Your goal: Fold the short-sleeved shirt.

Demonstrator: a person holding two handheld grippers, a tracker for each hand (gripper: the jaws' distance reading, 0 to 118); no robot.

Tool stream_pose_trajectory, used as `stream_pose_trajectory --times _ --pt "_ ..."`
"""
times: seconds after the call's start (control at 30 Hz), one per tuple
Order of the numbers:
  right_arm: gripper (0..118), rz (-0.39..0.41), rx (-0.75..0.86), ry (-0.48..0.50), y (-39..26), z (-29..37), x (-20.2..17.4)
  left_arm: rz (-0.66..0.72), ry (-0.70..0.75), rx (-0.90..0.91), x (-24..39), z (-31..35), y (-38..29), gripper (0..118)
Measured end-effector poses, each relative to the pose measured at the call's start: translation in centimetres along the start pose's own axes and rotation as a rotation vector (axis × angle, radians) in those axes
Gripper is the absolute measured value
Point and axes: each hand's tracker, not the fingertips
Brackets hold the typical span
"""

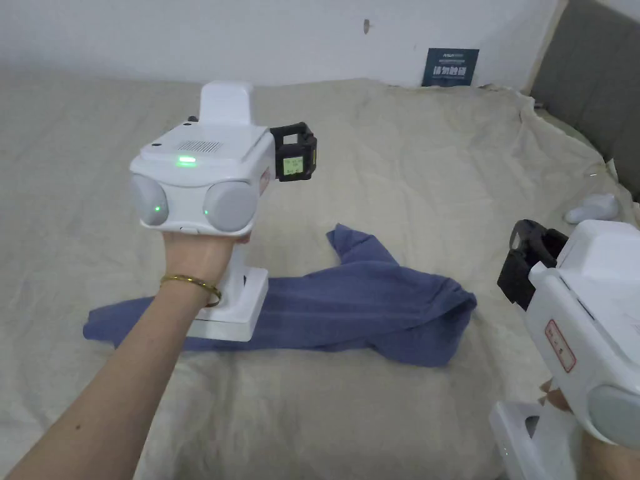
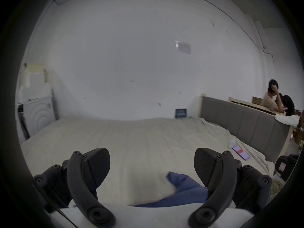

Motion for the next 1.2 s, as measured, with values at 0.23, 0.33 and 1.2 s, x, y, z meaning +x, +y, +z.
stream_pose_trajectory --times 0.23,0.33,1.2 --pt "0 0.013 0.039 0.062 0.9 0.4 -2.6 -0.041 0.127 0.033 -4.9 5.9 -2.8 82" --pt "0 0.017 0.038 0.082 0.7 0.6 -3.0 0.010 0.159 0.022 -7.1 7.6 -5.0 69" --pt "21 0.033 -0.240 0.071 0.2 -2.6 -1.5 0.025 0.160 -0.033 -7.1 12.5 -11.5 0"
